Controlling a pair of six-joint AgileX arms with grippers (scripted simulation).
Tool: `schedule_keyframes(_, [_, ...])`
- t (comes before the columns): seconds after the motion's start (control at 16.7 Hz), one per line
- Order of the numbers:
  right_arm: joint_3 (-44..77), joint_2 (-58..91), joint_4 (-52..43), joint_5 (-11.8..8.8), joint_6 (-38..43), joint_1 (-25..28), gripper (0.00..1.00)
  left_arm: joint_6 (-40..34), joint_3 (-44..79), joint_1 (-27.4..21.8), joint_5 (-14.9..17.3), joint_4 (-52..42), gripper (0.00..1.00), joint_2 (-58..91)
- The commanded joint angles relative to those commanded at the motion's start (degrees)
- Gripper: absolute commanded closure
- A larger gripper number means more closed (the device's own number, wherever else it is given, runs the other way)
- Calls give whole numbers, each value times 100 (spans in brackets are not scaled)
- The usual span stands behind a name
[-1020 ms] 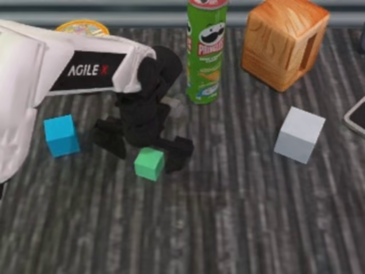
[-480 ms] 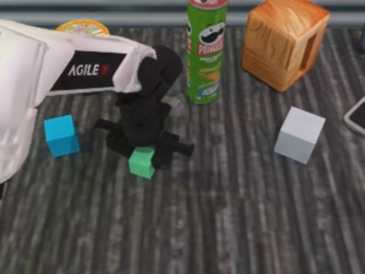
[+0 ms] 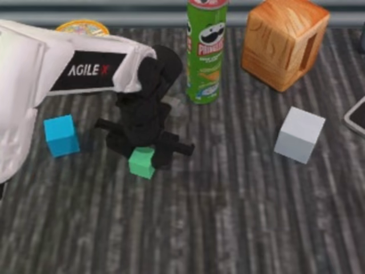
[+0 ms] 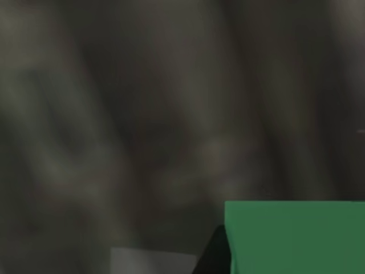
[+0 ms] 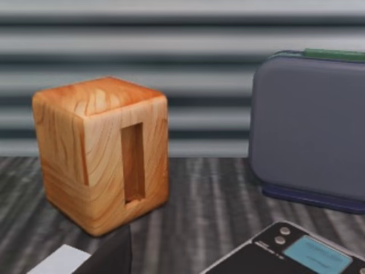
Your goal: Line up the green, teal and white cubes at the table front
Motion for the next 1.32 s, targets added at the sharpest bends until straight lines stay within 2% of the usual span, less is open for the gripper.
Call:
schedule_keyframes(0.18, [0, 0, 0, 0, 0, 0, 0, 0, 182, 12, -12, -238, 100, -80])
schedule_keyframes(0.48, [0, 0, 0, 0, 0, 0, 0, -14, 748, 97, -8, -1250, 100, -468])
schedule_keyframes(0.9, [0, 0, 0, 0, 0, 0, 0, -79, 831, 15, -13, -1342, 100, -484])
schedule_keyframes(1.08, [0, 0, 0, 0, 0, 0, 0, -637, 1081, -372, -37, -1488, 100, -345])
schedule_keyframes(1.32, [0, 0, 0, 0, 0, 0, 0, -2195, 1517, -1211, -76, -1790, 100, -121])
